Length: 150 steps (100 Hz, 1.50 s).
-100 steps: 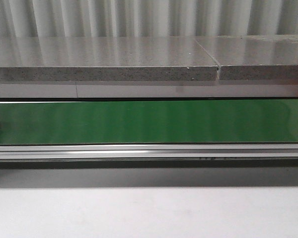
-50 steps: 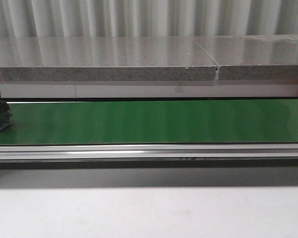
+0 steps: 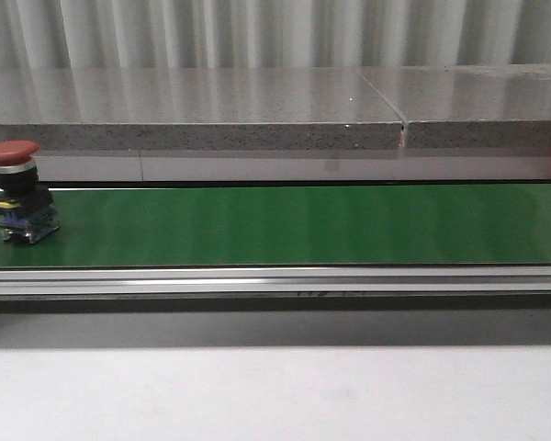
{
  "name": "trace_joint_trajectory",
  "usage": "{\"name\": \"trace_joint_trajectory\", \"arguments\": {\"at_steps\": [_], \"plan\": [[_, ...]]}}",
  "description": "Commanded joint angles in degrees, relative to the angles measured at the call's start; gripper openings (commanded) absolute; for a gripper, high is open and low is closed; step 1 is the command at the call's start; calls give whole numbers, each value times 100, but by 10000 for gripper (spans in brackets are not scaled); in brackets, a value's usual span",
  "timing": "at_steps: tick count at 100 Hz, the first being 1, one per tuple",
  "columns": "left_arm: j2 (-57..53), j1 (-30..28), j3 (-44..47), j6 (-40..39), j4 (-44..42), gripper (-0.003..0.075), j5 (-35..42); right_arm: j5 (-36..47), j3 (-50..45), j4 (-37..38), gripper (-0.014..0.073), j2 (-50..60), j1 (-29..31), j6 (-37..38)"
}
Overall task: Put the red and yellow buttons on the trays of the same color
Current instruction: 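Grasp a yellow push button from the cluster with the left gripper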
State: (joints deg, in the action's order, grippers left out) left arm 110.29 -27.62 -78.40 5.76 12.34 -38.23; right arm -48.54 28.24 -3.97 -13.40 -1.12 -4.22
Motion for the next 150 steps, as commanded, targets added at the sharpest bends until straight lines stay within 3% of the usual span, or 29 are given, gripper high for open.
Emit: {"name": "trace_joint_trajectory", "arguments": {"at_steps": [1, 25, 49, 65, 119, 150], "plan": [[-138, -6, -273, -54, 99, 545, 65, 368, 139, -26, -67, -52, -8, -24], [-38, 6, -354, -54, 99, 525, 104, 368, 139, -26, -67, -52, -8, -24], [-38, 6, -354, -54, 99, 314, 41, 368, 139, -26, -67, -52, -8, -24], [-38, 6, -354, -54, 99, 261, 41, 368, 139, -26, -67, -52, -8, -24], [-642, 103, -315, -16, 48, 239, -36, 368, 139, -26, -67, -52, -8, -24], [-1917, 444, 845, -16, 35, 239, 275, 368, 139, -26, -67, -52, -8, -24]]}}
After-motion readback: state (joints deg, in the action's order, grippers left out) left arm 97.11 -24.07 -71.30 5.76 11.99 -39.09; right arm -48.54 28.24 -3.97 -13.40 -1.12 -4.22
